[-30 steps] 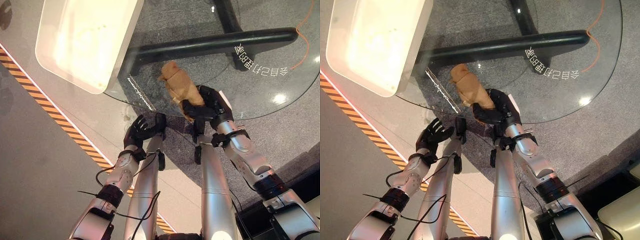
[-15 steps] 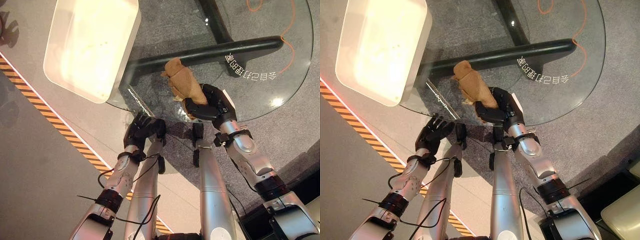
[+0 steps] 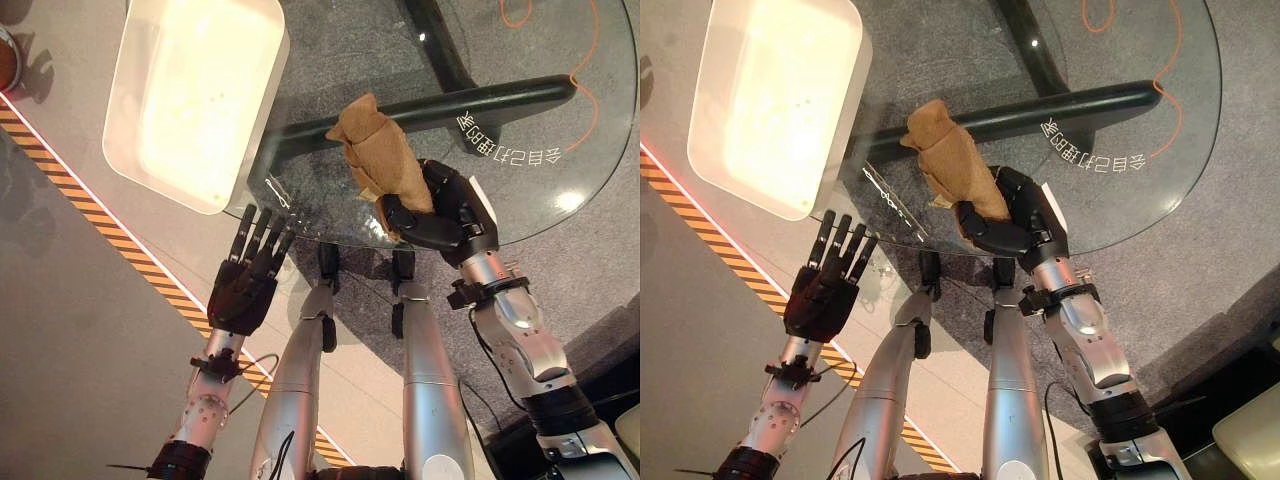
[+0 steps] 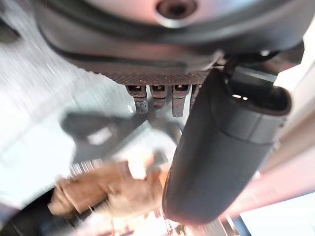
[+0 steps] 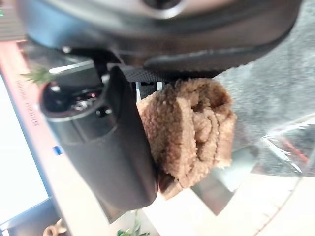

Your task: Wipe the table with a cloth and put it in the basket.

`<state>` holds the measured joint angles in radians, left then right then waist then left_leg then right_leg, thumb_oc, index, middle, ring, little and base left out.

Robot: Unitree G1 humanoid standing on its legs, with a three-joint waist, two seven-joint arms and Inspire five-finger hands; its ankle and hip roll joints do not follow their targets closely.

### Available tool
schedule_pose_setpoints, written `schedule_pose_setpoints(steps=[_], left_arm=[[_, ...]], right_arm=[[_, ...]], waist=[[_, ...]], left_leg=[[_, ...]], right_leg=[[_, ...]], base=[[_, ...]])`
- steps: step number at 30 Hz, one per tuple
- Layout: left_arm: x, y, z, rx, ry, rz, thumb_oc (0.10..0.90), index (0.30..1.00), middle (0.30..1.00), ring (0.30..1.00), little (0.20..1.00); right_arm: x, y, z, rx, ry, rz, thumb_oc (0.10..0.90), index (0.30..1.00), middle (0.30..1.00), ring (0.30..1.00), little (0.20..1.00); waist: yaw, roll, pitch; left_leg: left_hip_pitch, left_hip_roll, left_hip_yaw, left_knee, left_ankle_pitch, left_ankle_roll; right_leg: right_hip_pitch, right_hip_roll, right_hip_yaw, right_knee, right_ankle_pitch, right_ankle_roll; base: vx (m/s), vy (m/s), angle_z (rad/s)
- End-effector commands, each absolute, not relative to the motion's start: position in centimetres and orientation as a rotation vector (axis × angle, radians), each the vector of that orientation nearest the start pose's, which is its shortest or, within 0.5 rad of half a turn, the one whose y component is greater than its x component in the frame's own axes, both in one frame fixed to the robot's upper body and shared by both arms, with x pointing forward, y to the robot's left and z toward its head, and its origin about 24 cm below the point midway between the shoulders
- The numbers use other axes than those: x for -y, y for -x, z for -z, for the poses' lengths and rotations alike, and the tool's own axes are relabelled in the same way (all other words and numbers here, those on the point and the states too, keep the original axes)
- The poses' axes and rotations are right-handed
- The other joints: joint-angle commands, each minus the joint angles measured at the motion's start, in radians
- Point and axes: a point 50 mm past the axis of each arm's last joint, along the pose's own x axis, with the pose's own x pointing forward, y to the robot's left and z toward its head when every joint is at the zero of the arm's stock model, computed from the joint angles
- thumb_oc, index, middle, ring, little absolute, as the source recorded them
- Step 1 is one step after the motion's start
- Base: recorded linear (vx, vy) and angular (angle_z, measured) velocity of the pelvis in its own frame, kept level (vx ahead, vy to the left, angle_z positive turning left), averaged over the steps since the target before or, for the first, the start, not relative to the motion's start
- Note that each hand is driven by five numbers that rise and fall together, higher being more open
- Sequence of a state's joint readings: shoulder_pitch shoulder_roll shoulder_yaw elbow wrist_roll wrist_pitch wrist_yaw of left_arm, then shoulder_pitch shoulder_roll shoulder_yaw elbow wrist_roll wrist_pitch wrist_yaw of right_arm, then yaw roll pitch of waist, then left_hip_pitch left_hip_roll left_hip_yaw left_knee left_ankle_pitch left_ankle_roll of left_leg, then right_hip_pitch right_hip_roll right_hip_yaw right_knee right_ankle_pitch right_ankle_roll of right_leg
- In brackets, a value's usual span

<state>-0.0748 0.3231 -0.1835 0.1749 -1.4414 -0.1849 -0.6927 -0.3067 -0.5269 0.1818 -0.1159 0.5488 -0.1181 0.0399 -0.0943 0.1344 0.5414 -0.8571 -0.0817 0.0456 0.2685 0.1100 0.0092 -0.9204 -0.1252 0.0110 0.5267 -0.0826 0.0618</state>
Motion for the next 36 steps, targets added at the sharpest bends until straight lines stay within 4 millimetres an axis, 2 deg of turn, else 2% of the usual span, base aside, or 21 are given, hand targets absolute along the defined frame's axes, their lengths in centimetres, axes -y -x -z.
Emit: schedule_pose_setpoints(steps=[1, 7, 14, 16, 17, 18, 19, 20, 21, 23, 24, 25, 27, 28, 29, 30, 31, 32, 33, 36], left_arm=[[-16.1, -24.6, -7.1, 0.409, 1.138, 0.708, 0.8, 0.9, 0.9, 0.9, 0.9], [-15.5, -24.8, -8.7, 0.462, 1.22, 0.794, 0.8, 0.9, 0.9, 0.9, 0.9], [-15.2, -25.0, -10.4, 0.457, 1.181, 0.839, 0.8, 0.9, 0.9, 0.9, 0.9], [-14.9, -25.1, -10.6, 0.445, 1.181, 0.853, 0.8, 0.9, 0.9, 0.9, 0.9], [-14.8, -25.0, -10.3, 0.43, 1.187, 0.851, 0.8, 0.9, 0.9, 0.9, 0.9], [-14.7, -25.3, -10.8, 0.439, 1.18, 0.864, 0.8, 0.9, 0.9, 0.9, 0.9], [-14.6, -25.3, -10.9, 0.439, 1.178, 0.871, 0.8, 0.9, 0.9, 0.9, 0.9], [-14.4, -25.2, -10.7, 0.427, 1.184, 0.869, 0.8, 0.9, 0.9, 0.9, 0.9], [-14.4, -25.4, -11.1, 0.443, 1.18, 0.879, 0.8, 0.9, 0.9, 0.9, 0.9], [-14.4, -25.5, -11.1, 0.446, 1.178, 0.881, 0.8, 0.9, 0.9, 0.9, 0.9], [-14.4, -25.3, -10.8, 0.434, 1.18, 0.876, 0.8, 0.9, 0.9, 0.9, 0.9], [-14.4, -25.5, -11.3, 0.446, 1.171, 0.884, 0.8, 0.9, 0.9, 0.9, 0.9], [-14.4, -25.6, -11.5, 0.435, 1.159, 0.883, 0.8, 0.9, 0.9, 0.9, 0.9], [-14.3, -25.5, -11.3, 0.419, 1.16, 0.876, 0.8, 0.9, 0.9, 0.9, 0.9], [-14.4, -25.5, -11.3, 0.416, 1.155, 0.873, 0.8, 0.9, 0.9, 0.9, 0.9], [-14.5, -25.8, -11.7, 0.429, 1.14, 0.869, 0.8, 0.9, 0.9, 0.9, 0.9], [-14.4, -25.7, -11.4, 0.415, 1.142, 0.861, 0.8, 0.9, 0.9, 0.9, 0.9], [-14.4, -25.8, -11.4, 0.412, 1.137, 0.855, 0.8, 0.9, 0.9, 0.9, 0.9], [-14.4, -26.1, -11.8, 0.42, 1.127, 0.853, 0.8, 0.9, 0.9, 0.9, 0.9], [-14.3, -26.2, -11.5, 0.405, 1.116, 0.837, 0.8, 0.9, 0.9, 0.9, 0.9]], right_arm=[[13.7, -25.4, -22.8, 0.778, 0.032, -0.594, 0.1, 0.3, 0.3, 0.3, 0.2], [13.1, -25.7, -23.1, 0.777, 0.056, -0.599, 0.1, 0.3, 0.3, 0.3, 0.2], [11.8, -24.8, -23.6, 0.81, 0.059, -0.72, 0.1, 0.3, 0.3, 0.3, 0.2], [11.2, -24.5, -23.7, 0.818, 0.07, -0.766, 0.1, 0.3, 0.3, 0.3, 0.2], [11.0, -24.5, -23.5, 0.805, 0.07, -0.775, 0.1, 0.3, 0.3, 0.3, 0.2], [10.5, -24.5, -23.8, 0.814, 0.087, -0.797, 0.1, 0.3, 0.3, 0.3, 0.2], [10.2, -24.5, -23.8, 0.809, 0.093, -0.809, 0.1, 0.3, 0.3, 0.3, 0.2], [10.0, -24.5, -23.5, 0.788, 0.091, -0.818, 0.1, 0.3, 0.3, 0.3, 0.2], [9.6, -24.6, -23.7, 0.785, 0.102, -0.837, 0.1, 0.3, 0.3, 0.3, 0.2], [9.5, -24.6, -23.6, 0.778, 0.105, -0.844, 0.1, 0.3, 0.3, 0.3, 0.2], [9.5, -24.7, -23.3, 0.757, 0.104, -0.848, 0.1, 0.3, 0.3, 0.3, 0.2], [9.2, -24.7, -23.4, 0.754, 0.122, -0.864, 0.1, 0.3, 0.3, 0.3, 0.2], [8.8, -24.5, -23.3, 0.748, 0.142, -0.92, 0.1, 0.3, 0.3, 0.3, 0.2], [8.7, -24.3, -22.9, 0.736, 0.139, -0.933, 0.1, 0.3, 0.3, 0.3, 0.2], [8.5, -24.3, -22.9, 0.735, 0.15, -0.95, 0.1, 0.3, 0.3, 0.3, 0.2], [8.2, -24.2, -23.0, 0.742, 0.19, -0.97, 0.1, 0.3, 0.3, 0.3, 0.2], [8.1, -24.2, -22.7, 0.728, 0.193, -0.971, 0.1, 0.3, 0.3, 0.3, 0.2], [7.9, -24.3, -22.5, 0.721, 0.22, -0.983, 0.1, 0.3, 0.3, 0.3, 0.2], [7.6, -24.4, -22.7, 0.72, 0.254, -0.998, 0.1, 0.3, 0.3, 0.3, 0.2], [7.7, -25.3, -21.6, 0.653, 0.367, -0.929, 0.1, 0.3, 0.3, 0.3, 0.2]], waist=[[-0.023, 0.059, -0.021], [-0.018, 0.057, -0.021], [-0.012, 0.058, -0.021], [-0.01, 0.057, -0.021], [-0.009, 0.057, -0.021], [-0.008, 0.057, -0.021], [-0.008, 0.057, -0.021], [-0.006, 0.058, -0.021], [-0.005, 0.059, -0.021], [-0.004, 0.059, -0.021], [-0.003, 0.059, -0.021], [-0.001, 0.061, -0.021], [0.004, 0.061, -0.021], [0.004, 0.059, -0.021], [0.005, 0.058, -0.021], [0.007, 0.057, -0.021], [0.006, 0.055, -0.021], [0.008, 0.054, -0.021], [0.011, 0.055, -0.021], [0.013, 0.05, -0.021]], left_leg=[[-0.008, 0.025, -0.017, 0.108, -0.084, -0.022], [-0.028, 0.035, -0.013, 0.111, -0.079, -0.022], [-0.044, 0.039, -0.013, 0.118, -0.071, -0.019], [-0.048, 0.04, -0.015, 0.118, -0.067, -0.019], [-0.021, 0.04, -0.021, 0.124, -0.095, -0.024], [-0.05, 0.041, -0.016, 0.12, -0.067, -0.02], [-0.053, 0.042, -0.015, 0.122, -0.066, -0.021], [-0.028, 0.042, -0.021, 0.129, -0.094, -0.025], [-0.059, 0.043, -0.017, 0.124, -0.064, -0.022], [-0.062, 0.044, -0.016, 0.123, -0.063, -0.022], [-0.035, 0.044, -0.021, 0.127, -0.091, -0.026], [-0.062, 0.046, -0.016, 0.118, -0.061, -0.021], [-0.06, 0.048, -0.017, 0.11, -0.056, -0.02], [-0.035, 0.047, -0.023, 0.117, -0.083, -0.025], [-0.037, 0.047, -0.025, 0.119, -0.083, -0.025], [-0.069, 0.047, -0.022, 0.116, -0.054, -0.021], [-0.043, 0.047, -0.028, 0.121, -0.082, -0.025], [-0.044, 0.046, -0.03, 0.122, -0.083, -0.025], [-0.073, 0.047, -0.027, 0.117, -0.054, -0.021], [-0.049, 0.045, -0.037, 0.126, -0.081, -0.029]], right_leg=[[0.008, 0.001, 0.015, -0.116, 0.099, 0.037], [-0.012, -0.008, 0.014, -0.114, 0.105, 0.035], [-0.031, -0.013, 0.012, -0.095, 0.108, 0.034], [-0.034, -0.016, 0.009, -0.093, 0.11, 0.033], [-0.008, -0.016, 0.01, -0.085, 0.082, 0.038], [-0.036, -0.018, 0.007, -0.092, 0.11, 0.033], [-0.038, -0.019, 0.007, -0.09, 0.11, 0.033], [-0.015, -0.019, 0.008, -0.079, 0.081, 0.036], [-0.046, -0.02, 0.007, -0.084, 0.109, 0.031], [-0.048, -0.02, 0.007, -0.082, 0.107, 0.03], [-0.023, -0.02, 0.008, -0.073, 0.078, 0.035], [-0.051, -0.021, 0.007, -0.079, 0.106, 0.03], [-0.05, -0.019, 0.005, -0.078, 0.105, 0.029], [-0.025, -0.018, 0.005, -0.066, 0.075, 0.033], [-0.027, -0.019, 0.005, -0.064, 0.075, 0.033], [-0.056, -0.02, 0.002, -0.07, 0.104, 0.028], [-0.031, -0.02, 0.003, -0.061, 0.075, 0.033], [-0.031, -0.021, 0.002, -0.061, 0.074, 0.033], [-0.058, -0.021, 0.0, -0.07, 0.102, 0.028], [-0.032, -0.022, -0.001, -0.059, 0.073, 0.033]], base=[[0.0, 0.0, 0.0], [0.0, 0.0, 0.0], [0.0, 0.0, 0.0], [0.02, -0.006, 0.0], [0.0, 0.0, 0.0], [0.0, 0.0, 0.0], [0.0, 0.0, 0.0], [0.0, 0.0, 0.0], [0.0, 0.0, 0.0], [-0.01, 0.004, 0.02], [0.0, 0.0, 0.0], [0.0, 0.0, 0.0], [-0.02, -0.018, 0.02], [0.03, -0.032, 0.01], [-0.02, -0.037, 0.01], [-0.02, -0.037, 0.02], [-0.02, -0.041, 0.02], [-0.02, -0.037, 0.02], [-0.08, -0.042, 0.01], [-0.01, -0.032, 0.05]])
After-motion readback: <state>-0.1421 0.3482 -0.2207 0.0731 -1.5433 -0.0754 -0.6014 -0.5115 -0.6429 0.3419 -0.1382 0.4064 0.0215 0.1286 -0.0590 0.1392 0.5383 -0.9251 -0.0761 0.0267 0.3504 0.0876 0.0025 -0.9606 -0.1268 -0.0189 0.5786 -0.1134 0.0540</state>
